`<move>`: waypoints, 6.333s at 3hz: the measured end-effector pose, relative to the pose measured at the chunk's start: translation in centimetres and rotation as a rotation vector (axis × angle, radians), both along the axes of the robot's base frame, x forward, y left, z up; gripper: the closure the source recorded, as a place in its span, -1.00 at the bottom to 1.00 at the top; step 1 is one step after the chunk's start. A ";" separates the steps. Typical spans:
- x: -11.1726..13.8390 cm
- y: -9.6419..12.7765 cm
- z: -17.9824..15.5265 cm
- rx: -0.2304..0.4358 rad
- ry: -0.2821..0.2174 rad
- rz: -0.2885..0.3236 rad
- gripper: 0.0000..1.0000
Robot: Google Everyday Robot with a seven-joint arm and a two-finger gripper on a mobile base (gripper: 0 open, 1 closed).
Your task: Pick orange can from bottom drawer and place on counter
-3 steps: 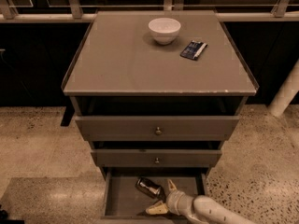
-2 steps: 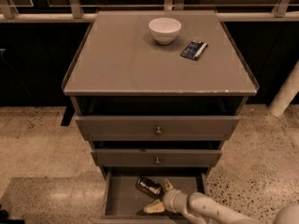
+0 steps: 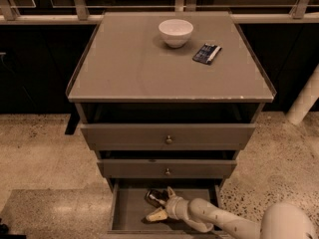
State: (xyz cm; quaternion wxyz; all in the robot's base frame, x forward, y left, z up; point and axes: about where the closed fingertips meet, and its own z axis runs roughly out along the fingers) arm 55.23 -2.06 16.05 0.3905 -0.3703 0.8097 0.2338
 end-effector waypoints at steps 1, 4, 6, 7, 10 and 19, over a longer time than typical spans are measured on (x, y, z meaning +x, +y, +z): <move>0.3 0.3 -1.0 -0.008 0.004 -0.008 -1.00; 0.1 0.5 -2.4 -0.021 0.028 -0.011 -0.16; 0.1 0.5 -2.4 -0.021 0.028 -0.011 0.77; -0.7 0.1 -1.2 -0.004 0.046 0.028 1.00; -9.3 -6.4 7.5 0.003 0.066 0.002 1.00; -10.1 -7.2 41.8 -0.184 -0.399 -0.085 1.00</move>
Offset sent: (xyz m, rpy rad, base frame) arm -0.0009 0.0023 -0.0422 -0.0419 0.0574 -0.0202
